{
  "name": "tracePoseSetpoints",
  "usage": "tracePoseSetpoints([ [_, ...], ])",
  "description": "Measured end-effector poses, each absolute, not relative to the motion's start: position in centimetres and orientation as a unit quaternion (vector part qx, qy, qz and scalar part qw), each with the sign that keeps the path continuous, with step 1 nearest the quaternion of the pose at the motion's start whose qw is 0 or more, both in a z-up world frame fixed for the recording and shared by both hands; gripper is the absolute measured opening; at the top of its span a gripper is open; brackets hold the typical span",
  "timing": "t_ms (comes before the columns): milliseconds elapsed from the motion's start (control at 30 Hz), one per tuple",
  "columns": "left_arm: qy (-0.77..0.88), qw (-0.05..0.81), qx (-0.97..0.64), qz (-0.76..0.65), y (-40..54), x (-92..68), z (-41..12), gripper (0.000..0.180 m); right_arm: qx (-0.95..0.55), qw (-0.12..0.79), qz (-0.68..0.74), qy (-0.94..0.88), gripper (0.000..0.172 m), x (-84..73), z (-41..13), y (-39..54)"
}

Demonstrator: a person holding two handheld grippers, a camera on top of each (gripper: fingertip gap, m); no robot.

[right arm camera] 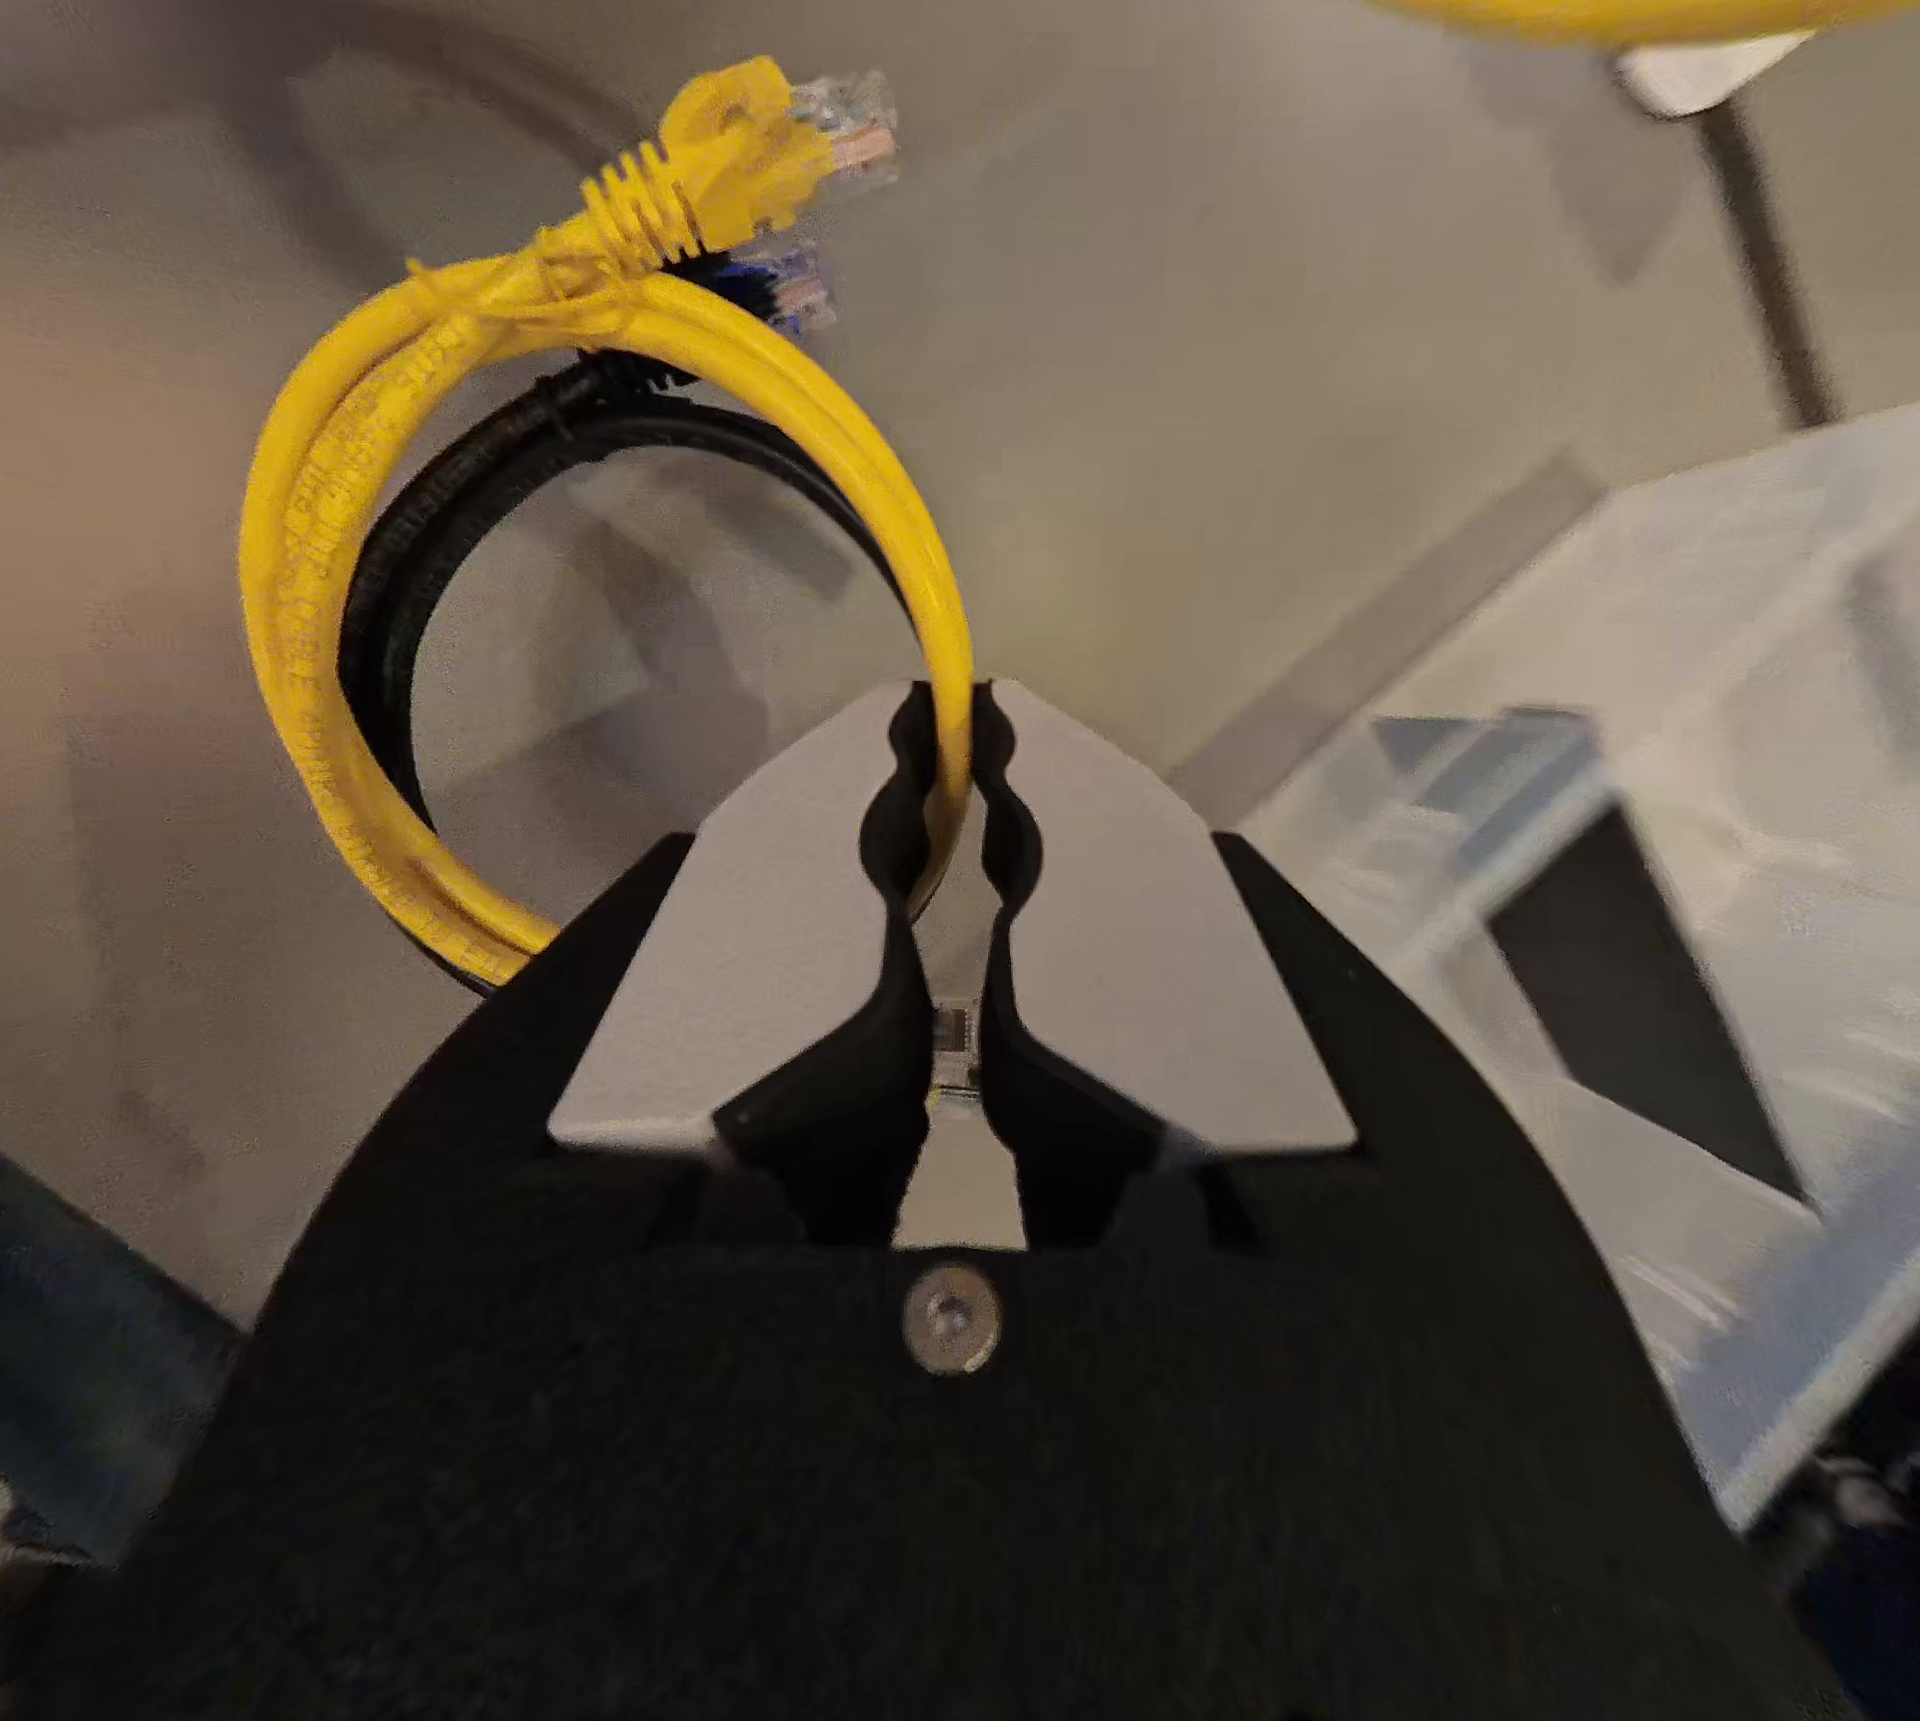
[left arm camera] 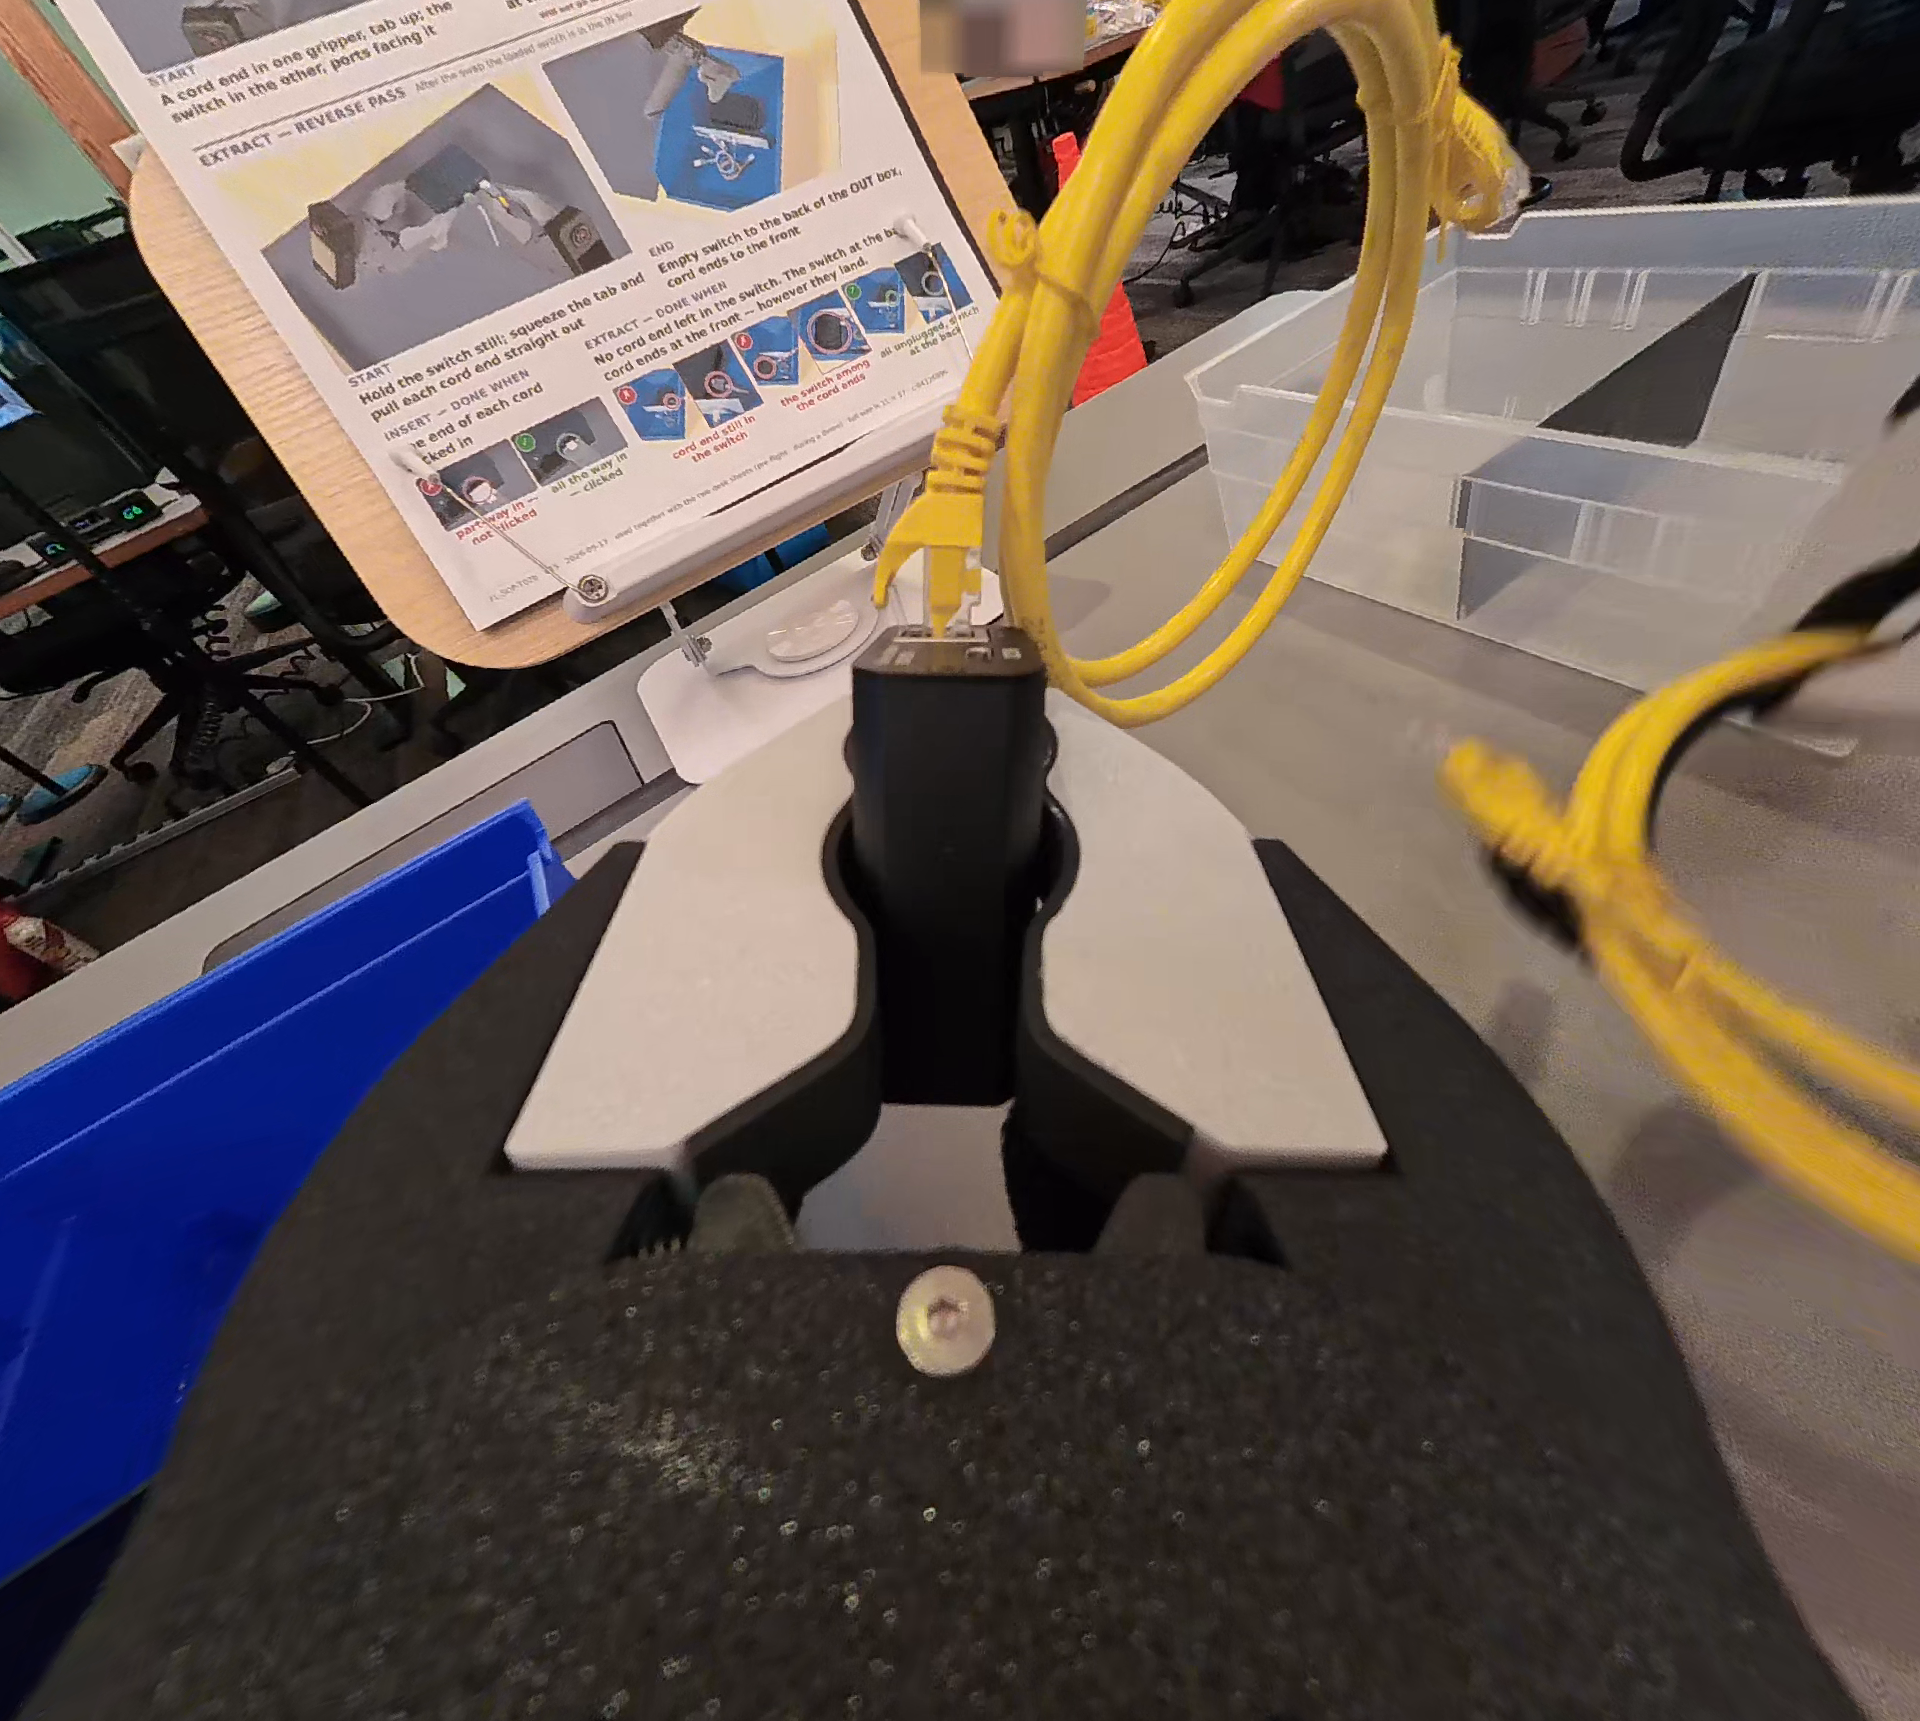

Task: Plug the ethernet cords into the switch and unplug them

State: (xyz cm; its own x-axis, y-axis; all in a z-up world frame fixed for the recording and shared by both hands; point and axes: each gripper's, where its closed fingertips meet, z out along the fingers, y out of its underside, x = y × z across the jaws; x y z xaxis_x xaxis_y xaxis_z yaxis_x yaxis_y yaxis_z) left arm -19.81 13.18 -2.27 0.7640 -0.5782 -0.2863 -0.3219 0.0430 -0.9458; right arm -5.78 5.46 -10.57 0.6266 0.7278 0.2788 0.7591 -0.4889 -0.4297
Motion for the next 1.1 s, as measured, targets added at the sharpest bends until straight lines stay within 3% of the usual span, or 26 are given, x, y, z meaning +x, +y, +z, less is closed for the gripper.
tracePoseSetpoints([
  [33,0.328,0.643,-0.684,-0.101,13.2,-19.8,-2.2,0.025,-0.859,0.277,-0.043,-0.427,0.006,-4.8,-8.7,5.4],
  [167,0.323,0.646,-0.684,-0.104,13.2,-20.0,-2.0,0.026,-0.863,0.314,-0.116,-0.378,0.006,2.2,-1.8,6.3],
  [267,0.322,0.648,-0.683,-0.104,13.1,-20.0,-1.9,0.026,-0.892,0.298,-0.143,-0.309,0.006,9.3,-0.5,7.7],
  [667,0.338,0.667,-0.659,-0.081,12.4,-19.5,-1.2,0.025,-0.973,0.147,-0.087,-0.155,0.006,17.8,-13.9,11.1],
  [933,0.345,0.665,-0.657,-0.081,12.2,-19.2,-1.3,0.027,-0.974,0.093,-0.137,-0.153,0.007,18.2,-17.0,11.7],
  [1100,0.343,0.663,-0.66,-0.083,12.3,-19.3,-1.4,0.025,-0.976,0.121,-0.102,-0.147,0.007,17.9,-17.5,12.4],
])
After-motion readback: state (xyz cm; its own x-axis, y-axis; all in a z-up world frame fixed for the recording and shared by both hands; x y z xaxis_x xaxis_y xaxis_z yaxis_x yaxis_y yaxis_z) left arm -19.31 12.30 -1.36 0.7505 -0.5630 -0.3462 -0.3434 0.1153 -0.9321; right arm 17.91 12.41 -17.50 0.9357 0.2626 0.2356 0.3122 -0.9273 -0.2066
